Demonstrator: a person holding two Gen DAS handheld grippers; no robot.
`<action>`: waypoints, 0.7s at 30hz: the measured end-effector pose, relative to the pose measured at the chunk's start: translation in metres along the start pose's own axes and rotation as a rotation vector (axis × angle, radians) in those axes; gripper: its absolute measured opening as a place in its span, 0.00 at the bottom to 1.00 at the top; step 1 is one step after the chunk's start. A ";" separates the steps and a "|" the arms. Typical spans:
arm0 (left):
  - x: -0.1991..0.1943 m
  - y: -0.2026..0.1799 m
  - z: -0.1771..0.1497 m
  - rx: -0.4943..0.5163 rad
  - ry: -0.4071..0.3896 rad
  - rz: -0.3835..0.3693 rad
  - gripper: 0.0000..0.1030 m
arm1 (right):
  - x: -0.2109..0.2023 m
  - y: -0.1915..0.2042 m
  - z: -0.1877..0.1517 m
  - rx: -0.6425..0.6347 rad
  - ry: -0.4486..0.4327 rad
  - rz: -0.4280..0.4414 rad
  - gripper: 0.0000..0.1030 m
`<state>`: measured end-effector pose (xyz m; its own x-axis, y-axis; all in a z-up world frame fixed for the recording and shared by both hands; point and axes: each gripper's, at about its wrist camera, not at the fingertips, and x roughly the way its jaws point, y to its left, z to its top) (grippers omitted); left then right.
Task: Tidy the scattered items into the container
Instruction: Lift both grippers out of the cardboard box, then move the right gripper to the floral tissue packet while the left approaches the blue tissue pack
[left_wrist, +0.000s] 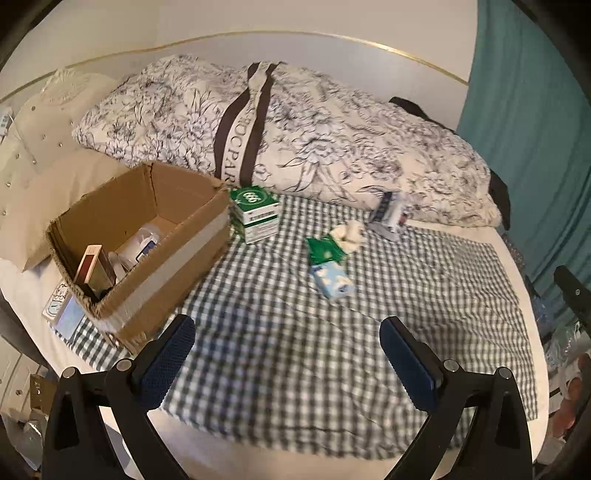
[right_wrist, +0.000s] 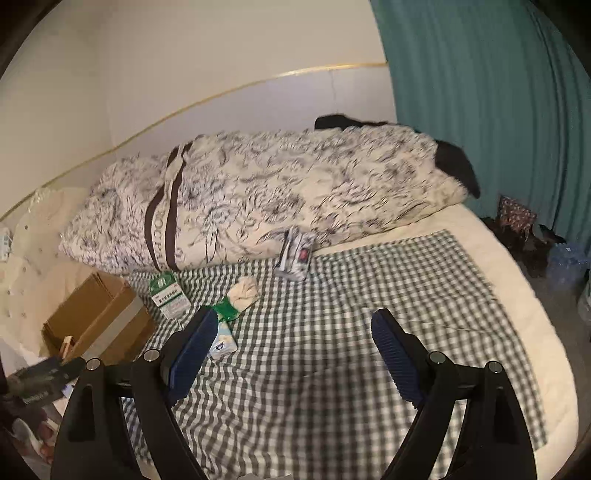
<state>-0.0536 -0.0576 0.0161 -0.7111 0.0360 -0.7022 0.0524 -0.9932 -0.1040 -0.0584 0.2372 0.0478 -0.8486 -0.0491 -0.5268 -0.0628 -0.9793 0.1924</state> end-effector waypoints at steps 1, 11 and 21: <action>-0.008 -0.006 -0.003 0.002 -0.012 0.004 1.00 | -0.011 -0.004 0.001 0.000 -0.013 0.002 0.85; -0.053 -0.031 -0.041 0.024 -0.062 0.059 1.00 | -0.081 -0.013 -0.028 -0.019 -0.071 0.038 0.86; -0.021 -0.006 -0.062 -0.041 -0.048 0.089 1.00 | -0.052 -0.003 -0.044 0.042 -0.077 0.096 0.86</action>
<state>0.0041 -0.0456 -0.0121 -0.7349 -0.0581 -0.6757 0.1445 -0.9869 -0.0723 0.0092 0.2340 0.0381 -0.8896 -0.1253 -0.4391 -0.0001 -0.9616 0.2745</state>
